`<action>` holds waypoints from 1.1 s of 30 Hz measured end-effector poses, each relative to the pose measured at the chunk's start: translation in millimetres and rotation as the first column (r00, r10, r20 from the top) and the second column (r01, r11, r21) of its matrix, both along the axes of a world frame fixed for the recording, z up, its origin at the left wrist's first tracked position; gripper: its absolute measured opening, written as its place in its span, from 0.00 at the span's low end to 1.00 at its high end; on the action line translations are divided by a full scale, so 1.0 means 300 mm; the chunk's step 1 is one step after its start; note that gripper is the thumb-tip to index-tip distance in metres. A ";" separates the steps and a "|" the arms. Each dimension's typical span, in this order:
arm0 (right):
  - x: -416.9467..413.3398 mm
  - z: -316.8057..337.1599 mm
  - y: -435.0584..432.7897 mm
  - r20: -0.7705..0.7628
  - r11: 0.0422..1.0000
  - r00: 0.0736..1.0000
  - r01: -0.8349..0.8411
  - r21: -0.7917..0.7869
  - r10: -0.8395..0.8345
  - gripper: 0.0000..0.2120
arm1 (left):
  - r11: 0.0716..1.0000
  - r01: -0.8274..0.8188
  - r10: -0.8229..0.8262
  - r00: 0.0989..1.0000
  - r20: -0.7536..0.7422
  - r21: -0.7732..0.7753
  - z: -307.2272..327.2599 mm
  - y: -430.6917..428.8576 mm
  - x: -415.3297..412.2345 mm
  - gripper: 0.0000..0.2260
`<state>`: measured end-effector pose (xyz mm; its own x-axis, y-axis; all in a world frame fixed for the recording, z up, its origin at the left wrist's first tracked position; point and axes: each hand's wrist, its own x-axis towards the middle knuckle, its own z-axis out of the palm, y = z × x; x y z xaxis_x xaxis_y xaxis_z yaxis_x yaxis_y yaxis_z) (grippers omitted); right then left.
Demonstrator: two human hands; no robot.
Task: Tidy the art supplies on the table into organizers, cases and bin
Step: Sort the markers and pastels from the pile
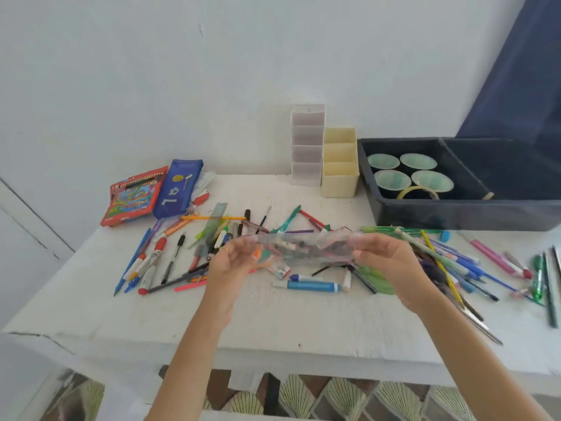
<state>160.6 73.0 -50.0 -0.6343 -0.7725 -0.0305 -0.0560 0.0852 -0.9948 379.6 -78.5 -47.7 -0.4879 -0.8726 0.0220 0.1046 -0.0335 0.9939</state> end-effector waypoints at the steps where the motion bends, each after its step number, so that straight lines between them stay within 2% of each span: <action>1: 0.013 -0.011 0.019 -0.051 0.999 0.998 0.023 0.025 -0.022 0.10 | 1.000 0.011 -0.011 1.000 0.007 -0.023 -0.010 0.016 0.020 0.09; 6: 0.087 -0.056 0.103 -0.257 0.991 0.966 0.067 0.113 -0.036 0.09 | 0.994 0.037 -0.029 0.996 0.082 -0.103 -0.062 0.058 0.114 0.07; 11: 0.161 -0.107 0.167 -0.377 1.000 0.926 -0.018 -0.005 0.014 0.13 | 0.980 0.118 -0.096 0.986 0.138 -0.161 -0.133 0.068 0.209 0.06; 14: 0.192 -0.156 0.176 -0.434 1.000 0.901 -0.018 0.001 0.017 0.15 | 0.930 0.186 -0.104 0.961 0.258 -0.317 -0.174 0.069 0.250 0.10; 17: 0.228 -0.194 0.162 -0.469 1.000 0.883 0.022 0.014 -0.013 0.18 | 0.853 0.209 -0.033 0.936 0.351 -0.478 -0.212 0.061 0.271 0.16; 20: 0.255 -0.210 0.150 -0.476 0.999 0.878 0.051 0.004 -0.043 0.18 | 0.813 0.223 -0.004 0.926 0.376 -0.539 -0.231 0.041 0.277 0.22; 22: 0.274 -0.216 0.146 -0.539 0.998 0.841 0.054 0.013 -0.039 0.16 | 0.820 0.227 -0.016 0.927 0.376 -0.525 -0.236 0.032 0.280 0.21; 24: 0.288 -0.227 0.134 -0.652 0.997 0.758 0.068 0.043 -0.024 0.15 | 0.821 0.214 -0.002 0.928 0.372 -0.529 -0.238 0.028 0.274 0.18; 27: 0.305 -0.257 0.112 -0.773 0.990 0.635 0.101 0.096 0.010 0.13 | 0.759 0.240 0.045 0.908 0.417 -0.605 -0.247 0.030 0.254 0.11; 30: 0.318 -0.273 0.101 -0.781 0.982 0.624 0.130 0.138 0.027 0.13 | 0.660 0.315 0.113 0.856 0.505 -0.682 -0.261 0.025 0.239 0.09; 33: 0.322 -0.281 0.099 -0.799 0.970 0.598 0.156 0.188 0.058 0.13 | 0.583 0.379 0.160 0.814 0.558 -0.719 -0.271 0.018 0.235 0.15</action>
